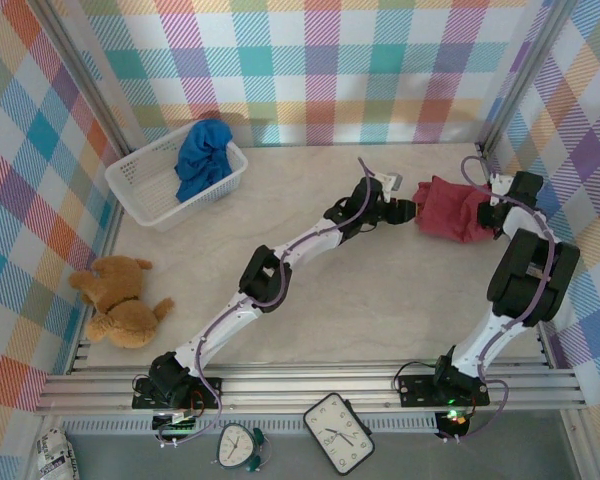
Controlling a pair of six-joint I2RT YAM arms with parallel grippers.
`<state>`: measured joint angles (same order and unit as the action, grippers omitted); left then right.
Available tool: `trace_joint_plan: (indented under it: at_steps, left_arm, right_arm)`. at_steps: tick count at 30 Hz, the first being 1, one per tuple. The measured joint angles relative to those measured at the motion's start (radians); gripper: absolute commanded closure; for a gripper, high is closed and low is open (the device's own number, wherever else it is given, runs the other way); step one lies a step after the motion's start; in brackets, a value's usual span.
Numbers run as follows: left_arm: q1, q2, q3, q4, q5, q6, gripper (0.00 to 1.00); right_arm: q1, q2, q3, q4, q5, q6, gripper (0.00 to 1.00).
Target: Fold and stack the tank tops
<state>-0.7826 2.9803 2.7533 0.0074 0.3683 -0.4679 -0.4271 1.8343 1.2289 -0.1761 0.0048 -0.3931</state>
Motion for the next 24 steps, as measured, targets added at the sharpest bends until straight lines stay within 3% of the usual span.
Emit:
trace_joint_plan:
  at_steps: [2, 11, 21, 24]
  left_arm:
    - [0.006, 0.000, 0.000, -0.015, 0.010, 0.001, 0.45]
    - [0.032, -0.062, 0.000, -0.227, 0.040, 0.074, 0.32]
    - [0.108, -0.394, -0.007, -0.686, -0.030, 0.298, 0.23]
    - [0.159, -0.530, -0.101, -0.783, -0.091, 0.352, 0.23]
  right_arm:
    - [-0.006, 0.021, 0.009, 0.017, 0.000, -0.002, 0.52]
    - [-0.020, 0.084, 0.074, 0.026, 0.068, 0.037, 0.43]
    - [-0.004, -0.075, 0.027, 0.045, -0.091, 0.116, 0.35]
    - [0.031, -0.151, -0.008, 0.066, -0.138, 0.132, 0.34]
